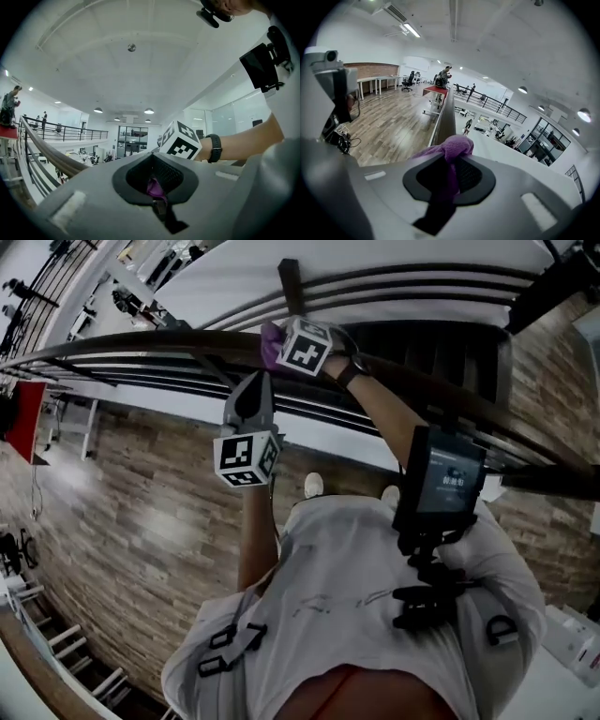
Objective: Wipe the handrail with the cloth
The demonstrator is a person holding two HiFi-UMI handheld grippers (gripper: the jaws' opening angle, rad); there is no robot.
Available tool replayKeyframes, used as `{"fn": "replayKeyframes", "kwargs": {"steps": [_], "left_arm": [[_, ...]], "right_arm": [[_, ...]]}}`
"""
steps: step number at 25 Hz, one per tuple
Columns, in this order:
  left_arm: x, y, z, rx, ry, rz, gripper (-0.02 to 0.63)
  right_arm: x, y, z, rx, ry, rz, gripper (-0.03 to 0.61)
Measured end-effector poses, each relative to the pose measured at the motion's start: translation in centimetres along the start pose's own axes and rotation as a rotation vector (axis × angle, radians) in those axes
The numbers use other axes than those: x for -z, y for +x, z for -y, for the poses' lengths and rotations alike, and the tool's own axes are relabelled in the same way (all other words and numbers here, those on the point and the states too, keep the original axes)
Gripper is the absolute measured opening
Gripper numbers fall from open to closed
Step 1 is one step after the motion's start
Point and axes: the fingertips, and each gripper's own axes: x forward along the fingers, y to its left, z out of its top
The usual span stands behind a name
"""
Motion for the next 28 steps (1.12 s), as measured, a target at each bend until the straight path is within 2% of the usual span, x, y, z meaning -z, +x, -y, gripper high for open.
{"fn": "replayKeyframes", "kwargs": {"steps": [4,13,20,28], "left_arm": [[-0.2,1.9,4.1,0.093,0.011,-0.015,0.002],[0.2,5.3,12.1,0.280,0.028,-0.034,0.002],[0.3,7.4,19.2,0.437,0.033,-0.044,0.002],[1.1,9.1,28.0,0.621,0.037,-0.065,0.002]], "right_arm": [[4.0,-4.4,0.2,0.016,0.068,-0.014,0.052],[11.5,-12.4,0.2,0.090,0.147,-0.051,0.052],[17.9,-19.6,0.5,0.231,0.268,-0.055,0.052],[26.5,-28.8,1.3,0.455,0.424,-0.088,0.054]]}}
